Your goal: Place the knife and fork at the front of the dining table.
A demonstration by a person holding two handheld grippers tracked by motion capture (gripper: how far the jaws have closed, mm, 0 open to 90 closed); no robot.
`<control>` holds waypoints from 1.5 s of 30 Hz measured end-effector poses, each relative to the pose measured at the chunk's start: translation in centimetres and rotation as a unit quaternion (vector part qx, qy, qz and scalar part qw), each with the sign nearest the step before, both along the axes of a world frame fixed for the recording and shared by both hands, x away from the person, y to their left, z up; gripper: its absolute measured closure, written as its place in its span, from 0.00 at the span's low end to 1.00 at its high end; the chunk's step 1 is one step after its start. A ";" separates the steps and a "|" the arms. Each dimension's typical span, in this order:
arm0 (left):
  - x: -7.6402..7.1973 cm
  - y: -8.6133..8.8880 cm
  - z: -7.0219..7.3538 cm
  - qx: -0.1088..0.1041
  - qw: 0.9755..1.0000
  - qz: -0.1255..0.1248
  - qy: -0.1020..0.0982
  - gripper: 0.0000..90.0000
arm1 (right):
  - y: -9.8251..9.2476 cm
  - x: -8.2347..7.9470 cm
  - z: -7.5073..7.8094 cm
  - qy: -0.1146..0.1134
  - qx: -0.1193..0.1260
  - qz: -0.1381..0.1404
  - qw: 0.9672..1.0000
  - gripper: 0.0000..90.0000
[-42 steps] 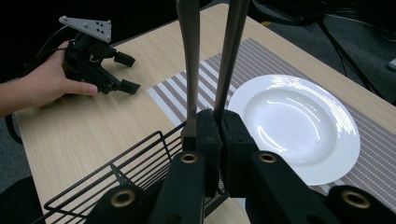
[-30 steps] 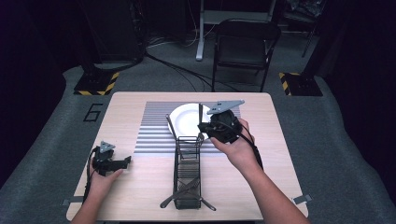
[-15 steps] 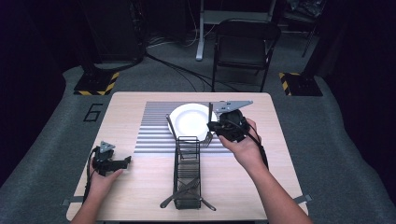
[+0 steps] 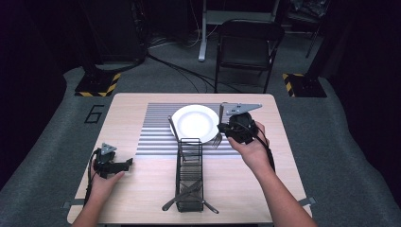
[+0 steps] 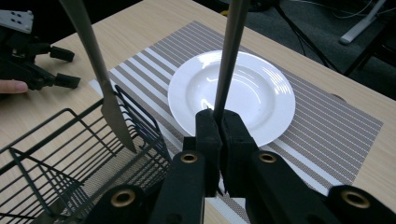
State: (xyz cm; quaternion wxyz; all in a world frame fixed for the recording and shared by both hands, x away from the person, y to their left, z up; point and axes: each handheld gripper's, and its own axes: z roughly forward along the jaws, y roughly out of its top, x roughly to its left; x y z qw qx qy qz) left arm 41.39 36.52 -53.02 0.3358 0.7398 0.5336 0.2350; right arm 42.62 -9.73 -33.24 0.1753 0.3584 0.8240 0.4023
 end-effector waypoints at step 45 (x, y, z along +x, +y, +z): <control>0.0 0.0 0.0 0.000 1.000 0.000 0.000 0.14 | -2.5 3.2 -6.8 0.012 -0.003 -0.083 0.996 0.97</control>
